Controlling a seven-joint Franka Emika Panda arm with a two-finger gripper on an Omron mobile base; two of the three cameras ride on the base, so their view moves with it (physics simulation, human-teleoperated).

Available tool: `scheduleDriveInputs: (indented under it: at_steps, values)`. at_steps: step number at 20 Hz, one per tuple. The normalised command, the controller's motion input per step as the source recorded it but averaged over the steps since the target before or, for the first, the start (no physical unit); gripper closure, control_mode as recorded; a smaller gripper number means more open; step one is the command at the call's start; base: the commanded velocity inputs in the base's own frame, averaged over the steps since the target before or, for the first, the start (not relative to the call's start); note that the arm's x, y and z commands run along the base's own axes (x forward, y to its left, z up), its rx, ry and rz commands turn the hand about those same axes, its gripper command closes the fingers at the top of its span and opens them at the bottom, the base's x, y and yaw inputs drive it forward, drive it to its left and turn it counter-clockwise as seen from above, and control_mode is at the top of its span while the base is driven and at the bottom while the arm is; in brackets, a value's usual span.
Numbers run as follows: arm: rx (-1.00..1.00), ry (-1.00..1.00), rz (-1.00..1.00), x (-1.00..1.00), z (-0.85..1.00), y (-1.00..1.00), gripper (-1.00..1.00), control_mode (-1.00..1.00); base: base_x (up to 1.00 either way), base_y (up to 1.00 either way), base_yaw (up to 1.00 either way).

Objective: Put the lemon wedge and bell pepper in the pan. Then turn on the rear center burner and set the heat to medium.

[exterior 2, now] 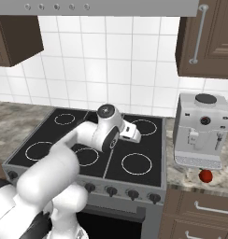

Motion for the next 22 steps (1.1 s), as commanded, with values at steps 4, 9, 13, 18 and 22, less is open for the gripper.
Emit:
scheduleDriveInputs:
  at_steps: [4, 9, 13, 18, 22]
  values:
    - [0.0, 0.0, 0.08, 0.31, 0.09, 0.39, 1.0, -1.0, 0.0, 0.0, 0.0]
    - [0.0, 0.0, 0.11, 0.22, 0.14, 0.37, 1.0, -1.0, 0.0, 0.0, 0.0]
    - [0.0, 0.0, 0.11, 0.23, 0.11, 0.38, 1.0, -1.0, 0.0, 0.0, 0.0]
    - [0.0, 0.0, 0.09, 0.37, 0.02, 0.4, 1.0, -1.0, 0.0, 0.0, 0.0]
    - [-0.01, 0.0, 0.05, 0.41, 0.0, 0.38, 1.0, -1.0, 0.0, 0.0, 0.0]
